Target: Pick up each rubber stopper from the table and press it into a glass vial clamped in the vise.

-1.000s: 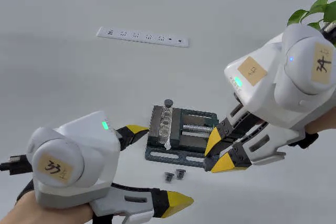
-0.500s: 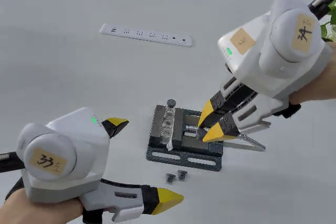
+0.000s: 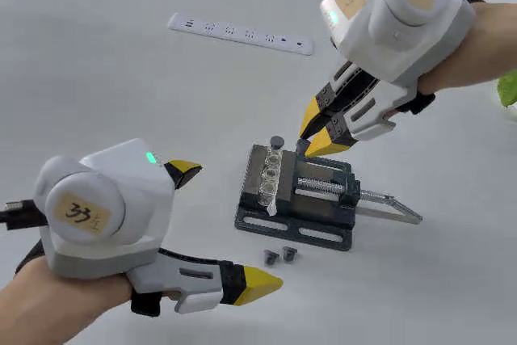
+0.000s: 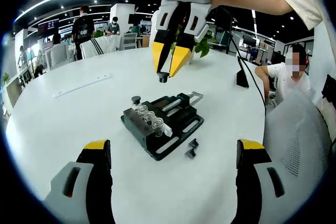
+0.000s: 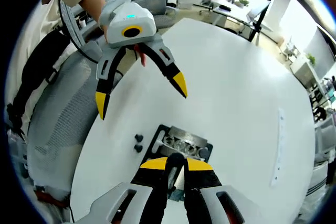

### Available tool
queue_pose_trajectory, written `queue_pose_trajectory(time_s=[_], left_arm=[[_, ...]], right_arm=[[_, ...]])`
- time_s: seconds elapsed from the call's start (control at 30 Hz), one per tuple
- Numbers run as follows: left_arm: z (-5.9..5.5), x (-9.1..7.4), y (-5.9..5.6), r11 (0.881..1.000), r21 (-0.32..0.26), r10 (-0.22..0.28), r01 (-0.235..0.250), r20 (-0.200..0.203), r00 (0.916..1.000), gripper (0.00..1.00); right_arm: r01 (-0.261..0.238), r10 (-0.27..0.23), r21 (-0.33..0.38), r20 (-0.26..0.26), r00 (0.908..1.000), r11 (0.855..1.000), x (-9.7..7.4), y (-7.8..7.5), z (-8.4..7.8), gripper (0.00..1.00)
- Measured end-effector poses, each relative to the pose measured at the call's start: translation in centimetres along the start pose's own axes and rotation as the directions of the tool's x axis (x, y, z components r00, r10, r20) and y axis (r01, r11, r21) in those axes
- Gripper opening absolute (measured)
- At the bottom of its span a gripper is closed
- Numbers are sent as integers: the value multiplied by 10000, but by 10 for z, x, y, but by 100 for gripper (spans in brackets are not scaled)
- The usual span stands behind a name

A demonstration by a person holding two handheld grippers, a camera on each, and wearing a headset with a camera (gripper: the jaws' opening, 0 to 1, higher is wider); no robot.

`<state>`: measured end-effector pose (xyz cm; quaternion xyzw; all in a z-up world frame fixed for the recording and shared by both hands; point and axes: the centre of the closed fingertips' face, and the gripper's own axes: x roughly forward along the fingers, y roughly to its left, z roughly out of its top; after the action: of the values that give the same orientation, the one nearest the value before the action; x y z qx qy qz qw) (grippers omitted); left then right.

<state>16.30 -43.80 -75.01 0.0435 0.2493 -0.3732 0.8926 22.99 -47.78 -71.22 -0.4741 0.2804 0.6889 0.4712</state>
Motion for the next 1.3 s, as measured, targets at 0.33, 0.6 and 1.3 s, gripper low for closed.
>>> queue_pose_trajectory(time_s=[0.33,0.6,1.3], left_arm=[[-1,1,7,9999,-131,105,-105,-20,9999,99],[-6,1,16,9996,-247,160,-162,-89,9998,99],[-13,4,17,9987,-478,160,-168,-167,9997,99]], right_arm=[[-117,117,-2,-183,9998,9999,16,-22,-7,6],[-311,307,-173,-195,9993,9994,29,-21,-4,6],[-660,643,-258,-599,9961,9975,52,-21,-12,5]])
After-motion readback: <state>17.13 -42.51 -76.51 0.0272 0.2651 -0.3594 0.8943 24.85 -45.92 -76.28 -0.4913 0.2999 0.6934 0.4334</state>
